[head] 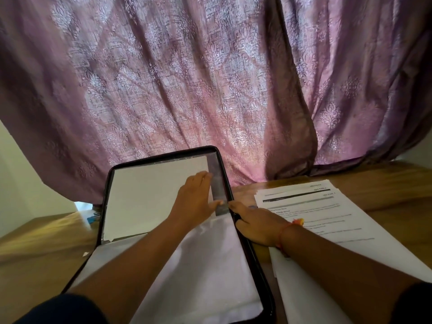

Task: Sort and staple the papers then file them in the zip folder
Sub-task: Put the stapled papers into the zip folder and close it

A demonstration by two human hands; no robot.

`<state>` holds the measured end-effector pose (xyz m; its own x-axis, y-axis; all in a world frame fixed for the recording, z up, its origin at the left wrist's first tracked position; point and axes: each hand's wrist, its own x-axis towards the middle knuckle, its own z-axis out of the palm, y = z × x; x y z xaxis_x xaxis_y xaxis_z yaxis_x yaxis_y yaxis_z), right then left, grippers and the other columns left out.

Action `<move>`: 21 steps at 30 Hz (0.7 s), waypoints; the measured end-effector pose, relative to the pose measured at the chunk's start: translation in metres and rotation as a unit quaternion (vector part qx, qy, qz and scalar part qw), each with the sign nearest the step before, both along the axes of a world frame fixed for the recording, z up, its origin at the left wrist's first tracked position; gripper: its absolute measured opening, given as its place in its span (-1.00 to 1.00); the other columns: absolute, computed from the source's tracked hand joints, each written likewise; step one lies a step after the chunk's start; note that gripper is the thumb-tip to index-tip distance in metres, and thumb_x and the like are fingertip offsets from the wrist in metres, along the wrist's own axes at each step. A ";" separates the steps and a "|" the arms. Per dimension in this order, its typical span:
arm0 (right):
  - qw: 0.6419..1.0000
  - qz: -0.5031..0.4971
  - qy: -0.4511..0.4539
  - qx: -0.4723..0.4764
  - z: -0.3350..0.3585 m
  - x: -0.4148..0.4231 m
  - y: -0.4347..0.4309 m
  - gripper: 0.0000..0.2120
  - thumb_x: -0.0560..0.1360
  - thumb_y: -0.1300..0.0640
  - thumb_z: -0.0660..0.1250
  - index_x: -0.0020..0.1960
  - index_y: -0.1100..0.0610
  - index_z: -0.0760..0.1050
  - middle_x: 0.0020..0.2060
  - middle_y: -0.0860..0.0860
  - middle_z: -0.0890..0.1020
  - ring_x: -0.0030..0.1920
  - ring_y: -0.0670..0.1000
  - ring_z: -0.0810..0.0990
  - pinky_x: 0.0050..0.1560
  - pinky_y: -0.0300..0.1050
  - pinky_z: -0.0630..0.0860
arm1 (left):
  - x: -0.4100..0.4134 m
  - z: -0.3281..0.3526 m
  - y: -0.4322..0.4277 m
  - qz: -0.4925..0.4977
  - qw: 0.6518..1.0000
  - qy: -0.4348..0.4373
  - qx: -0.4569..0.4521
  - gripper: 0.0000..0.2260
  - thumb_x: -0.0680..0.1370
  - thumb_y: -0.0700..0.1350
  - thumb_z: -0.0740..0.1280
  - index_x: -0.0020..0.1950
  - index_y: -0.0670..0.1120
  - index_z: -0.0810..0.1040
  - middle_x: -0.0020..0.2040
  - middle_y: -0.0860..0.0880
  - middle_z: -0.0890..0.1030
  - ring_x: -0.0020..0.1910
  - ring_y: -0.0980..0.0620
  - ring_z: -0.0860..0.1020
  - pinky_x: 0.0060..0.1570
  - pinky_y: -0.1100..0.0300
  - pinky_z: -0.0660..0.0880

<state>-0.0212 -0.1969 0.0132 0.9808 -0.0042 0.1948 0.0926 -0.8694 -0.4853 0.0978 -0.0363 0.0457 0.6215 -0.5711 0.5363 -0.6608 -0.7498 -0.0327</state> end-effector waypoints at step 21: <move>1.000 0.007 -0.009 -0.014 0.000 -0.001 -0.001 -0.52 0.63 -0.02 0.09 0.53 -0.13 0.11 0.34 0.14 0.49 0.24 0.18 0.52 0.25 0.04 0.45 | -0.046 -0.016 0.002 0.131 0.991 0.030 0.001 -0.71 0.65 0.10 0.27 0.29 -0.01 0.47 0.23 0.02 0.51 0.15 0.01 0.49 0.19 0.15 0.46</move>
